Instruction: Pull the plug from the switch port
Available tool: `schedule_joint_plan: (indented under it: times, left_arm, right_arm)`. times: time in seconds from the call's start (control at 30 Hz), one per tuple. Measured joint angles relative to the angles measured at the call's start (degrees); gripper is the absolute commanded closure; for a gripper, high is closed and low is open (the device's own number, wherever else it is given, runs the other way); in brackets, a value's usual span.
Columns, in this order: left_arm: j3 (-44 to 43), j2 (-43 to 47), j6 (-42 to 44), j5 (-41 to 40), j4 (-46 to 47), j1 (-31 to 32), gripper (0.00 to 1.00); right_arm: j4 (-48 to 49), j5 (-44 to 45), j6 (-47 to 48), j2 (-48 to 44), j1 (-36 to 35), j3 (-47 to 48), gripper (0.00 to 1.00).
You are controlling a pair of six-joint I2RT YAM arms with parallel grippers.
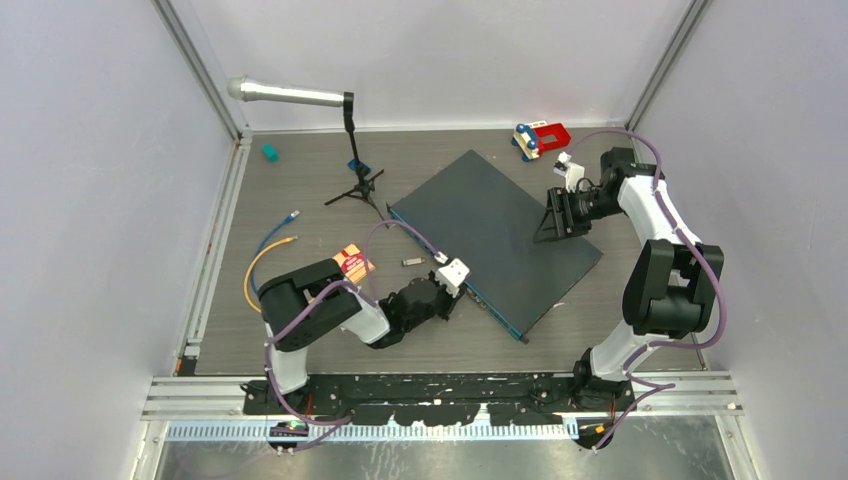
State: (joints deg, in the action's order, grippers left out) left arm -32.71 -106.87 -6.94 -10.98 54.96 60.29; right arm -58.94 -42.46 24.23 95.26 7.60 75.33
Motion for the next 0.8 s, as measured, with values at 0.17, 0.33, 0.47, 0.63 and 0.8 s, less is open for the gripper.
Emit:
schedule_joint_plan:
  times: [0.17,0.33,0.47,0.63,0.8]
  left_arm:
    - [0.66,-1.2,-0.11,0.11,3.26,0.0,0.79]
    - [1.27,-2.45,-0.22,-0.17,6.49,0.07,0.79]
    - [1.73,-3.3,-0.5,-1.22,8.74,0.42,0.77]
    - [3.08,-6.25,-0.26,-1.68,16.06,0.66,0.78]
    - [3.37,-9.55,-0.07,-2.4,22.27,0.79,0.85]
  right_arm:
    - [-0.02,0.02,0.0,0.0,0.0,0.0,0.42]
    - [0.0,0.02,0.0,0.0,0.0,0.0,0.42]
    - [-0.02,0.07,0.0,0.0,0.0,0.0,0.42]
    - [-0.02,0.28,0.02,0.0,-0.11,0.0,0.42]
    - [-0.04,0.46,0.04,0.02,-0.15,0.0,0.42]
